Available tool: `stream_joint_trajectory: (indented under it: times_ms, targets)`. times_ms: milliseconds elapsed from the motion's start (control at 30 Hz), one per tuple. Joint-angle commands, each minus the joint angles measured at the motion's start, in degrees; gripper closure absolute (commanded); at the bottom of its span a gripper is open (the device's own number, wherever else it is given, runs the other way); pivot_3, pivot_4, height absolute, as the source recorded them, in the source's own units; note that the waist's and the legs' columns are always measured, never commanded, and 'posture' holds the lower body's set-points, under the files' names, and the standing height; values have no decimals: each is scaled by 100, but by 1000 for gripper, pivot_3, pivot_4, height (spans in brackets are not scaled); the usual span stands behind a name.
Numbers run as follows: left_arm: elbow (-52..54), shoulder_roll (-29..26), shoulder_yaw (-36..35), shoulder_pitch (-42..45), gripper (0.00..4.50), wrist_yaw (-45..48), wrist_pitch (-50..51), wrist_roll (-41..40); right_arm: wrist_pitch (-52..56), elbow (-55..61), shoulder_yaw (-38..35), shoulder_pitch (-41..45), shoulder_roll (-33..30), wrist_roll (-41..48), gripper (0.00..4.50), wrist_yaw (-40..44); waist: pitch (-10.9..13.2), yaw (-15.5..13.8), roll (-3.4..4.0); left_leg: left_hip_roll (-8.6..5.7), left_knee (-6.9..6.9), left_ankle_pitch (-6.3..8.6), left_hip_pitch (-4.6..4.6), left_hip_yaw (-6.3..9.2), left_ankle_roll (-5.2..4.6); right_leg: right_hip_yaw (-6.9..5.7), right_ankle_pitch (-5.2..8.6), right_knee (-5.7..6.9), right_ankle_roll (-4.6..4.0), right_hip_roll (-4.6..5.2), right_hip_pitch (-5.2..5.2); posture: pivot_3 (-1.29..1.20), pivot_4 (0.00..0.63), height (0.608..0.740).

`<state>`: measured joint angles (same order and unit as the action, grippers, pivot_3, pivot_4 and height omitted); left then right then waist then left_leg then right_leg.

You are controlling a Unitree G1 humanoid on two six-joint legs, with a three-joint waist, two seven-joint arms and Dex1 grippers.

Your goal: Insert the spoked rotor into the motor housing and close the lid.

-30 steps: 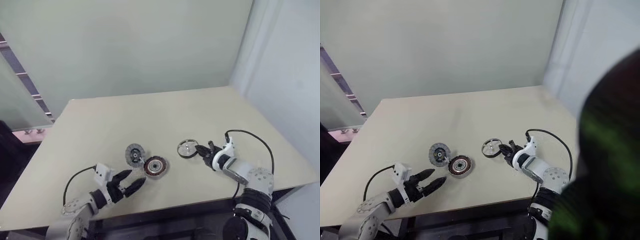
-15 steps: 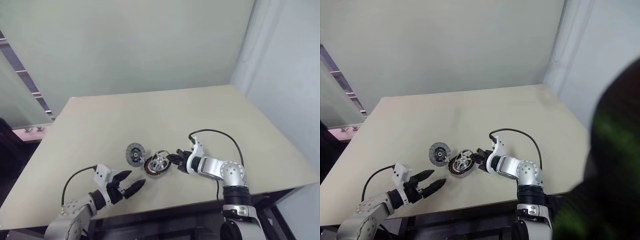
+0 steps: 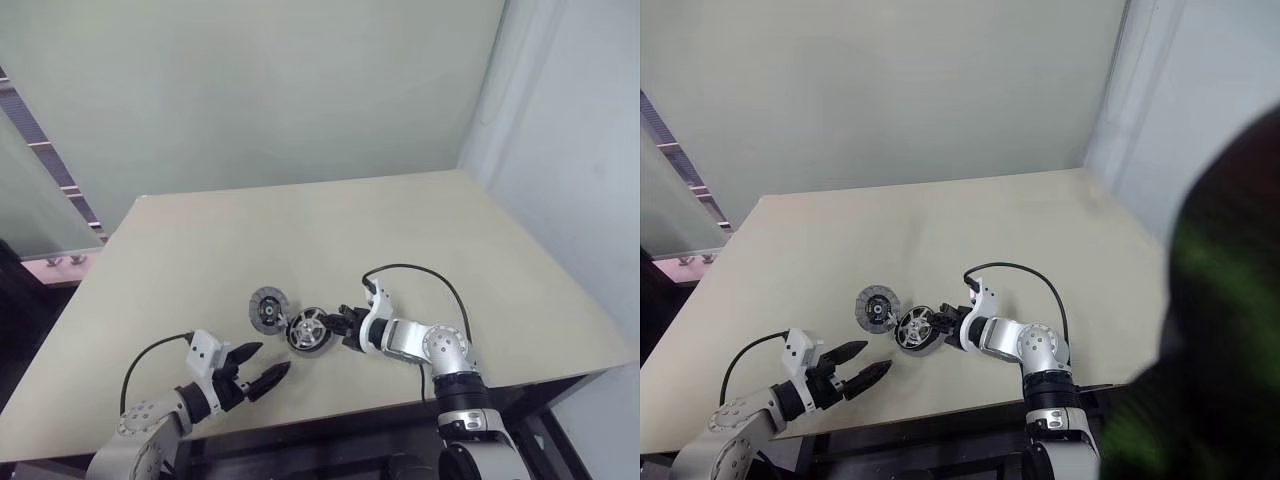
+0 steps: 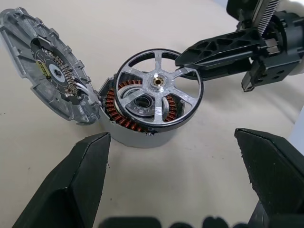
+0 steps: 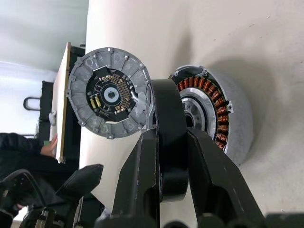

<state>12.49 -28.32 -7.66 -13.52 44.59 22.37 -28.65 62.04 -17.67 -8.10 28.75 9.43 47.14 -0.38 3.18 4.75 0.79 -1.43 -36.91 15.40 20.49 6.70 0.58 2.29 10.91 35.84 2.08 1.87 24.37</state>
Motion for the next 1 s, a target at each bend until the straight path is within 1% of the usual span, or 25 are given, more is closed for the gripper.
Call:
stream_joint_trajectory:
  times_ms: [33,500,900,933,1000]
  targets:
    - [231,-19,9,-5,0,-23,-119,58,-76,-37,43,396,725,127,4028,70,0,-1,0,0,0,0,0,0,0,0,0,0,0,0,0,0,0,740]
    - [172,32,86,8,0,-19,-190,113,-351,-285,189,422,804,43,4028,94,-2,2,0,0,-2,0,-4,0,0,0,-3,3,-4,-1,-3,0,0,740]
    - [156,26,134,-21,0,-20,-247,152,-654,-314,606,343,775,-110,4028,140,-8,60,1,1,-7,-1,-12,-1,-1,1,-5,12,-7,-3,-9,0,0,740]
    - [156,25,138,-26,0,-18,-252,156,-633,-291,646,338,755,-106,3323,168,-8,69,0,1,-8,-1,-13,0,-1,1,-5,12,-7,-3,-9,0,0,740]
    - [149,26,149,-31,0,-14,-263,165,-665,-232,675,315,749,-124,2763,157,-8,80,1,1,-9,-1,-10,-1,-1,1,-5,12,-8,-3,-8,0,0,740]
